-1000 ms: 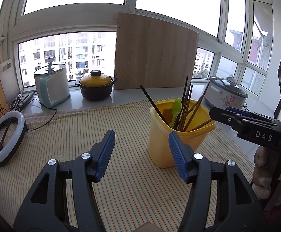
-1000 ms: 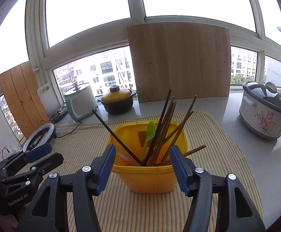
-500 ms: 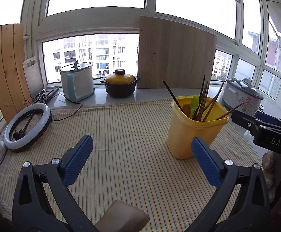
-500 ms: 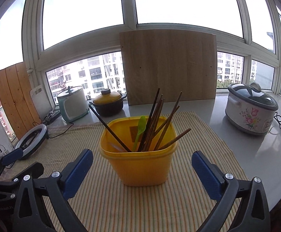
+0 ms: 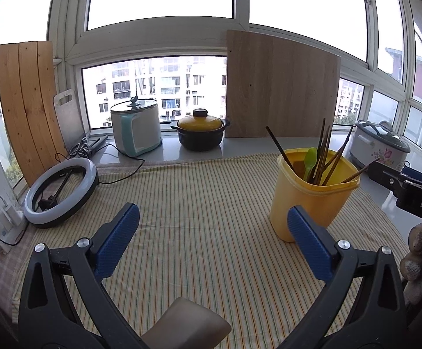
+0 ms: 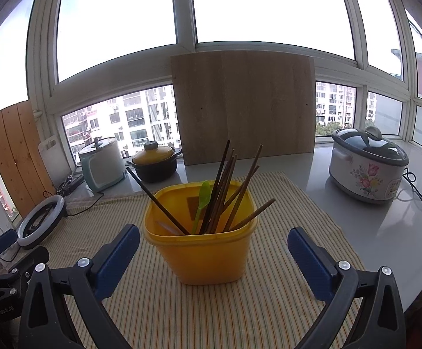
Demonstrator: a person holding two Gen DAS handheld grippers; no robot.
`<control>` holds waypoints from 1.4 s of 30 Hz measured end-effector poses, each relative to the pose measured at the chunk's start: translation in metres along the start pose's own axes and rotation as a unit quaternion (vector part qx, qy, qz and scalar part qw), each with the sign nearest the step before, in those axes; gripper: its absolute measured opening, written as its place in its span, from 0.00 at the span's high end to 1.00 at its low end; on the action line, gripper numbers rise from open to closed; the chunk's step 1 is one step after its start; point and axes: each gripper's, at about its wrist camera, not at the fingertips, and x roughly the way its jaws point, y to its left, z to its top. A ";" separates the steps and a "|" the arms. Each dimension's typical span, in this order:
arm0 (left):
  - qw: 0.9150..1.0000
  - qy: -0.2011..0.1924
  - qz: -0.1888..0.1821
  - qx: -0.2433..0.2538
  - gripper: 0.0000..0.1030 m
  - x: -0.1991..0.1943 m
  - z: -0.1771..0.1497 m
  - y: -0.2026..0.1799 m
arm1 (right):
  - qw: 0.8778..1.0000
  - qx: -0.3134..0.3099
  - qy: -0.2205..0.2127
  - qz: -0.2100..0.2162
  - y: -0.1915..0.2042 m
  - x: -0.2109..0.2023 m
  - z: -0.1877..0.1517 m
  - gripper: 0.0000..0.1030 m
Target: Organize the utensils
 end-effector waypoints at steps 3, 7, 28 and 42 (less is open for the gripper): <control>1.000 0.002 -0.002 -0.002 0.00 0.000 0.000 0.000 | 1.000 -0.001 -0.003 -0.003 0.000 0.000 -0.001 0.00; 1.000 0.006 0.000 -0.001 0.00 0.001 0.000 -0.001 | 1.000 0.005 -0.003 -0.002 -0.002 -0.001 -0.001 0.00; 1.000 -0.003 0.012 -0.004 0.00 -0.007 0.000 0.002 | 1.000 0.015 0.002 -0.001 -0.006 0.001 -0.004 0.00; 1.000 -0.003 0.015 -0.002 0.00 -0.007 0.000 0.002 | 1.000 0.021 0.004 -0.003 -0.009 0.001 -0.005 0.00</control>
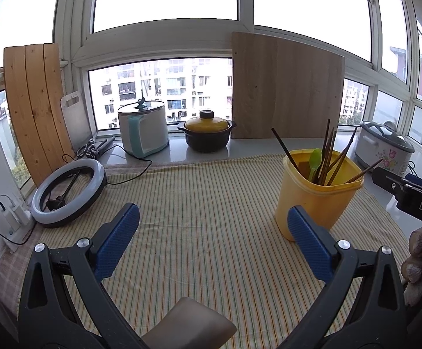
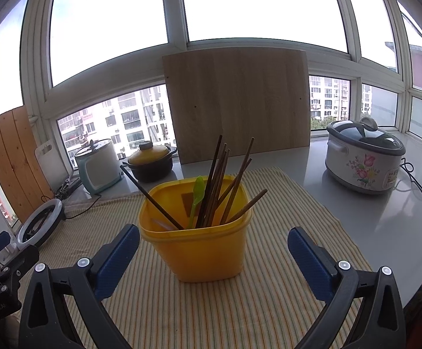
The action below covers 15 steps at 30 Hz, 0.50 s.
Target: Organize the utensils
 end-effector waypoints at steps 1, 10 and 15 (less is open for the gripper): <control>1.000 0.000 0.000 0.001 0.00 0.000 0.000 0.000 | 1.000 0.000 0.001 0.000 0.000 0.001 0.000 0.00; 1.000 0.000 0.001 0.001 0.00 0.000 0.000 -0.001 | 1.000 0.003 0.005 0.001 -0.002 0.002 -0.001 0.00; 1.000 -0.001 0.003 0.004 0.00 0.002 -0.001 -0.001 | 1.000 0.004 0.007 0.002 -0.004 0.004 -0.001 0.00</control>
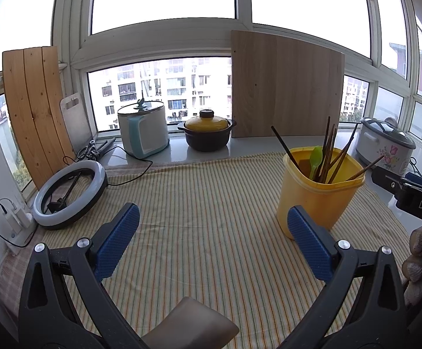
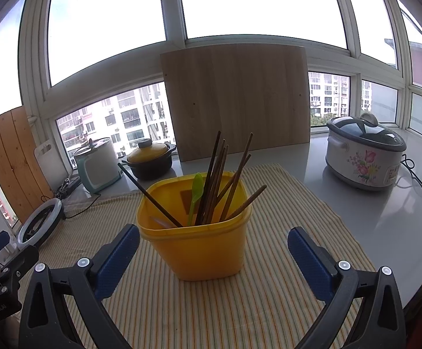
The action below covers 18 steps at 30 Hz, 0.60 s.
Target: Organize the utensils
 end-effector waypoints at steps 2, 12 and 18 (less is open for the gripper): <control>1.000 0.001 -0.002 0.001 0.00 0.000 0.000 0.000 | 1.000 0.002 0.000 0.000 -0.001 0.001 0.000 0.00; 1.000 0.002 0.000 0.000 0.00 0.000 -0.001 0.003 | 1.000 0.002 0.001 -0.001 -0.002 0.001 -0.001 0.00; 1.000 0.005 0.002 0.002 0.00 0.001 -0.001 0.004 | 1.000 0.002 0.006 -0.001 -0.002 0.004 -0.003 0.00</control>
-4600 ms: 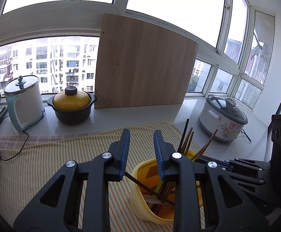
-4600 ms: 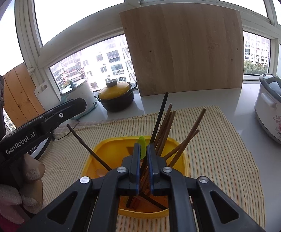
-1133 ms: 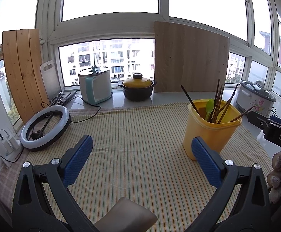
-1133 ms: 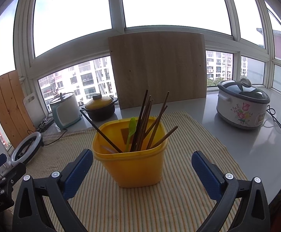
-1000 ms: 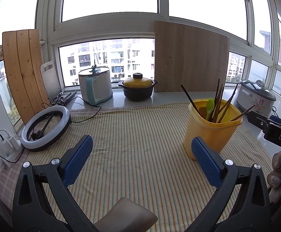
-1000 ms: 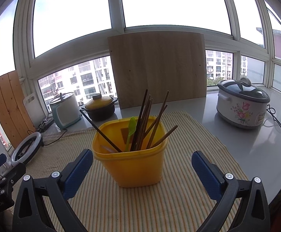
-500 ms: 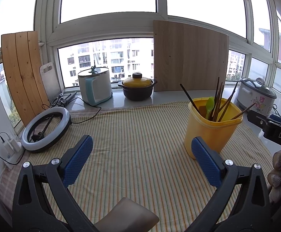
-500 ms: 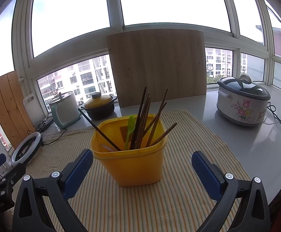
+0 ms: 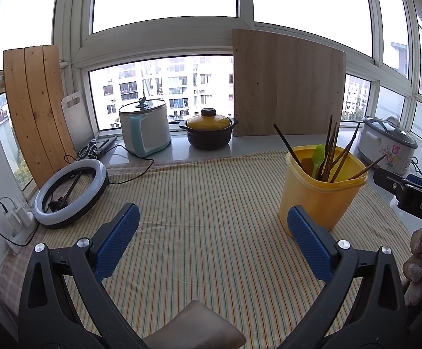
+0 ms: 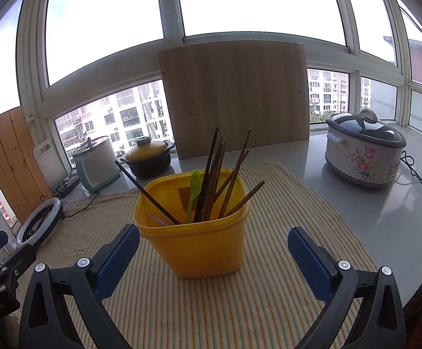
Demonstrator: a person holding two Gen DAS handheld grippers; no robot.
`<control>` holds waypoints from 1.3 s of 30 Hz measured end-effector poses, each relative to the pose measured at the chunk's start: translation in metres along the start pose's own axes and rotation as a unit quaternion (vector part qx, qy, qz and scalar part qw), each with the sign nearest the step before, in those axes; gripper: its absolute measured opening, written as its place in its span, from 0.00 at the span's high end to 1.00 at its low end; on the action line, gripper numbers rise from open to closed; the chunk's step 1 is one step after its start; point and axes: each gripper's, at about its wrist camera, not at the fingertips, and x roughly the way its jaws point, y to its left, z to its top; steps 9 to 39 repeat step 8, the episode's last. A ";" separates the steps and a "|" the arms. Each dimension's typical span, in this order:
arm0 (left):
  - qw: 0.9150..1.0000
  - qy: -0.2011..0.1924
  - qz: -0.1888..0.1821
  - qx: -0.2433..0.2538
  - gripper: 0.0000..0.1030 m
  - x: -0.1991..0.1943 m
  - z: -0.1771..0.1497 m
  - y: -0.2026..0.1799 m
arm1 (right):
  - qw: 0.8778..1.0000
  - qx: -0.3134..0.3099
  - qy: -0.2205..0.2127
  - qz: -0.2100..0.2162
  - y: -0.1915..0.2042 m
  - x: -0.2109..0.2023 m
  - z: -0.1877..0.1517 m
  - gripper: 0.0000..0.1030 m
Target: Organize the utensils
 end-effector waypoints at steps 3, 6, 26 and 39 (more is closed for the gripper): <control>1.000 -0.001 0.001 0.000 0.00 0.000 0.000 0.001 | 1.000 0.000 0.002 0.000 0.000 0.001 -0.001 0.00; 1.000 0.000 0.000 0.000 0.00 0.001 0.000 0.002 | 1.000 0.000 0.003 0.000 0.000 0.002 -0.001 0.00; 1.000 0.005 -0.003 -0.002 0.00 0.003 0.000 0.001 | 1.000 0.000 0.003 0.000 0.000 0.002 -0.001 0.00; 1.000 0.005 -0.003 -0.002 0.00 0.003 0.000 0.001 | 1.000 0.000 0.003 0.000 0.000 0.002 -0.001 0.00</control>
